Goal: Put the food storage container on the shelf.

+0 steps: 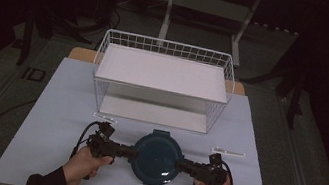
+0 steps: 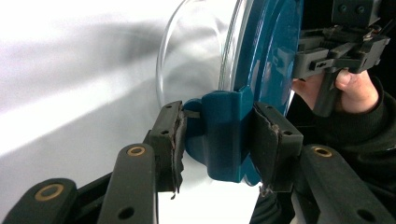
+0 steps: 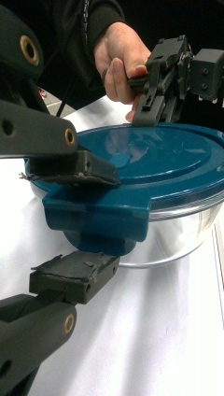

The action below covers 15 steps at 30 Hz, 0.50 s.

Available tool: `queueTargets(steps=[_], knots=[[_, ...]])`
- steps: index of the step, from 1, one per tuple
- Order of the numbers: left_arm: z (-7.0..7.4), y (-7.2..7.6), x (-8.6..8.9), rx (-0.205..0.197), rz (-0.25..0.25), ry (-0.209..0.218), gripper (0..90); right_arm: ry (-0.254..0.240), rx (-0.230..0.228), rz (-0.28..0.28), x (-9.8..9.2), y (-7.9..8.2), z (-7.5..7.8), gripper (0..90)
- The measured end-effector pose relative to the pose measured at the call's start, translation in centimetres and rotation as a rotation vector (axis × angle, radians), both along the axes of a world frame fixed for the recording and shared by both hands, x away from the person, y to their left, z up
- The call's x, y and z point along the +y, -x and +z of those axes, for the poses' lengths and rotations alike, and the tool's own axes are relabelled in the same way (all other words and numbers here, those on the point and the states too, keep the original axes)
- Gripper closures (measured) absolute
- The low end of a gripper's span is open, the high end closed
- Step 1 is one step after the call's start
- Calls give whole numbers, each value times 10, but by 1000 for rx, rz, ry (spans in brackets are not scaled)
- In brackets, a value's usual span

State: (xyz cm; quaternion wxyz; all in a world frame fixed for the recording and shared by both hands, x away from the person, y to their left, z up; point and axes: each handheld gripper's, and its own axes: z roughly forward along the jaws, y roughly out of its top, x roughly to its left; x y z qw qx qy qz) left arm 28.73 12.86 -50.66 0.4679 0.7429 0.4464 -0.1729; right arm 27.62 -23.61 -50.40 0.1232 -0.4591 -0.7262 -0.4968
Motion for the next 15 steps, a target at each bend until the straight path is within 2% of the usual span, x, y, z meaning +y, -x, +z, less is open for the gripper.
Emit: queueTargets(steps=[1,6,12,13,15], knots=[[2,1,-1,-20,-7,-11,565,5,-2,7,0,1,1,562],[10,-1,4,-55,7,-13,565,4,-3,17,3,1,1,567],[19,-1,7,-87,16,0,566,6,-59,12,8,-4,14,567],[23,-3,8,-112,25,3,566,9,-75,10,8,-5,17,566],[27,-4,10,-124,33,9,566,5,-88,8,10,-8,21,566]])
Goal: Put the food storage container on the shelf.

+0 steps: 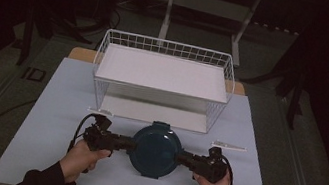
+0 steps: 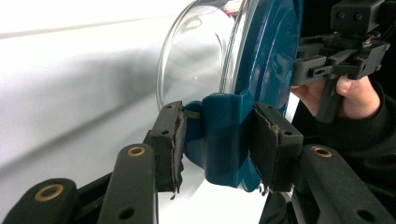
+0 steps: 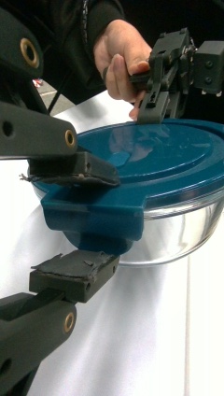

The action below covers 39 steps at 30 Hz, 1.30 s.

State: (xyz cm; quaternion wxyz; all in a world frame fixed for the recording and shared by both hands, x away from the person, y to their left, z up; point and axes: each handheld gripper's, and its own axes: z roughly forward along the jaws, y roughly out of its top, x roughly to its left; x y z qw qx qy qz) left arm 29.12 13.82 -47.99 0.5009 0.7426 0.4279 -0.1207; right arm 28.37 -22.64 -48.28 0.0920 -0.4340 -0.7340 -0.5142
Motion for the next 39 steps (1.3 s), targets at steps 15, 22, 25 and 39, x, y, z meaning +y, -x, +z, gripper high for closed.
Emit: queueTargets(steps=[15,22,25,39], knots=[[20,-21,6,-128,34,3,565,7,-118,8,8,-30,26,565],[20,-40,2,-151,51,8,564,7,-154,11,4,-53,30,565],[17,-50,0,-148,56,9,564,3,-147,4,3,-63,25,566],[-7,-81,1,-142,101,-22,557,6,-110,-21,8,-95,-1,565]])
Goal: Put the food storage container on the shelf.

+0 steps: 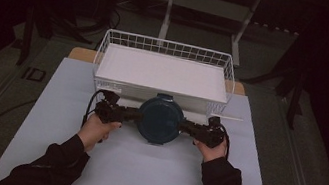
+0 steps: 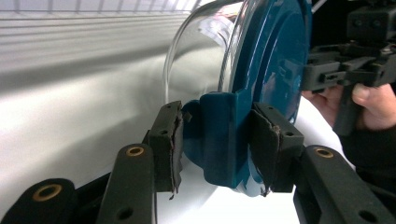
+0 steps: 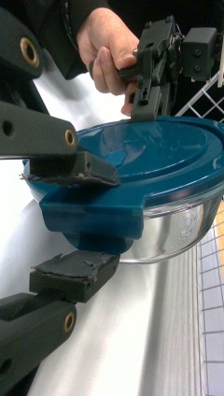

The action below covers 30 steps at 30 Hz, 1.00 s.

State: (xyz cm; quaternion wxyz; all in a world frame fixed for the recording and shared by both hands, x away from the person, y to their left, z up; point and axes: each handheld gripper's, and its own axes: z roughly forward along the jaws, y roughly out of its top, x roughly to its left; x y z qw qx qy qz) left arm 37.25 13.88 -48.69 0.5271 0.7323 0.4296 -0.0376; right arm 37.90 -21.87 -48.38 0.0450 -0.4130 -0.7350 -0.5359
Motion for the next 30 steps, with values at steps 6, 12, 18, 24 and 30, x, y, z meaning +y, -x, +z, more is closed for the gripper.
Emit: queueTargets(steps=[6,12,18,24,30], knots=[[-8,-7,1,8,18,-17,554,9,14,-5,3,-8,-8,565],[-13,-12,-1,28,29,-20,552,-4,32,-18,3,-14,-18,564],[-17,-17,1,42,31,-7,553,-2,40,-26,4,-17,-21,564],[-18,-17,0,55,39,13,551,-11,79,-23,3,-21,-21,559],[-25,-21,0,55,59,50,524,9,76,-61,4,-24,-22,525]])
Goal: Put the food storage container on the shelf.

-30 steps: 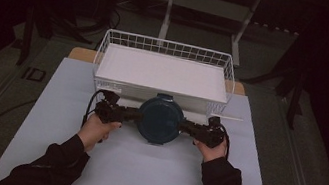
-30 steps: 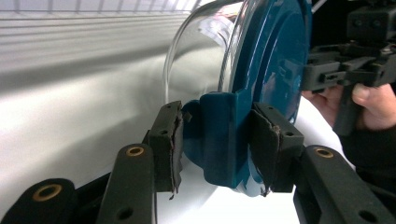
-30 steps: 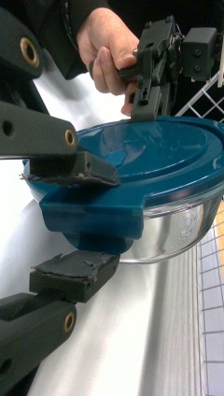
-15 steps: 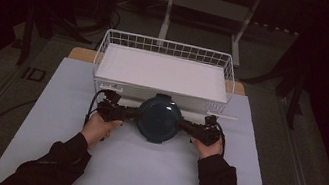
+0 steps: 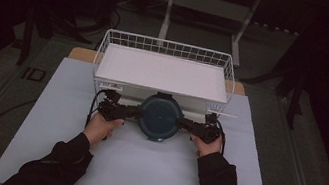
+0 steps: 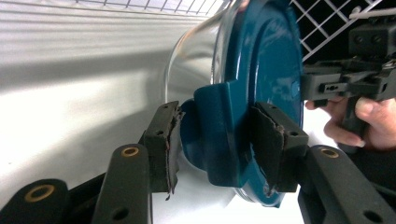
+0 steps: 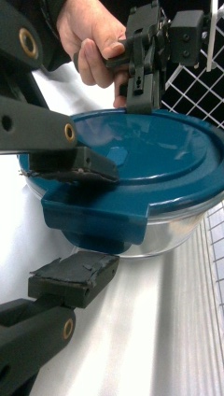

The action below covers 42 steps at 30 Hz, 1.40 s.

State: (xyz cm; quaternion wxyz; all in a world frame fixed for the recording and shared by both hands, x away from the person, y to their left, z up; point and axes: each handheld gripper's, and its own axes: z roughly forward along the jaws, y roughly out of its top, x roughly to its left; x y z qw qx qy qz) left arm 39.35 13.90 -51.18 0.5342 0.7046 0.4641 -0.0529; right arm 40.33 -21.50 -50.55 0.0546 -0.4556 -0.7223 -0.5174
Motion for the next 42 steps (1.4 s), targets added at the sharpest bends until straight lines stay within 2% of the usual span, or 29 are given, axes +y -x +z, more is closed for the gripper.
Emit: queueTargets(steps=[3,6,8,9,10,11,18,19,20,23,27,28,29,30,32,33,34,35,36,37,38,39,40,41,42], knots=[[-5,0,1,-13,-2,16,500,25,-16,-13,2,0,1,485],[-5,1,0,-16,8,21,486,20,-14,-35,2,-1,1,461],[-3,1,-1,-26,22,16,481,23,-20,-41,2,-2,2,454],[-3,0,-1,-40,23,7,481,27,-36,-45,3,-3,2,454],[-3,-1,0,-56,29,-10,471,26,-31,-48,3,-3,2,451],[-4,-3,1,-53,40,-5,450,35,-42,-54,4,-4,3,450],[-4,-6,-1,-80,82,-22,386,52,-43,-85,8,-8,8,451],[-5,-7,0,-89,83,-26,386,56,-49,-84,8,-9,8,450],[-5,-7,0,-91,87,-28,384,64,-74,-88,9,-10,7,450],[-3,-6,-2,-107,102,-43,377,67,-78,-98,10,-11,7,450],[-1,-5,-3,-104,112,-57,376,67,-93,-114,11,-9,8,447],[0,-4,-3,-130,103,-66,353,70,-83,-118,12,-5,9,436],[0,-4,-3,-130,103,-66,315,70,-83,-118,12,-5,9,436],[2,-1,-4,-157,71,-58,270,62,-98,-123,13,-2,13,422],[4,2,-4,-163,68,-50,267,60,-98,-124,13,0,14,418],[4,4,-4,-169,64,-47,183,71,-126,-124,13,4,19,413],[5,5,-3,-204,3,-48,148,72,-127,-120,12,6,20,411],[5,5,-3,-204,3,-48,144,72,-127,-120,12,6,20,411],[7,12,-4,-202,-5,-19,131,83,-148,-117,12,8,20,412],[7,12,-4,-202,-5,-19,101,83,-148,-117,12,8,20,412],[8,17,-4,-213,-36,-31,42,106,-154,-117,12,12,22,412],[8,17,-4,-213,-36,-31,0,106,-154,-117,12,12,22,412],[8,22,-4,-211,-58,-17,0,102,-152,-115,11,15,22,412],[8,22,-4,-211,-58,-17,0,102,-152,-115,11,15,22,412],[10,28,-5,-215,-83,-32,0,109,-162,-116,10,19,22,412]])
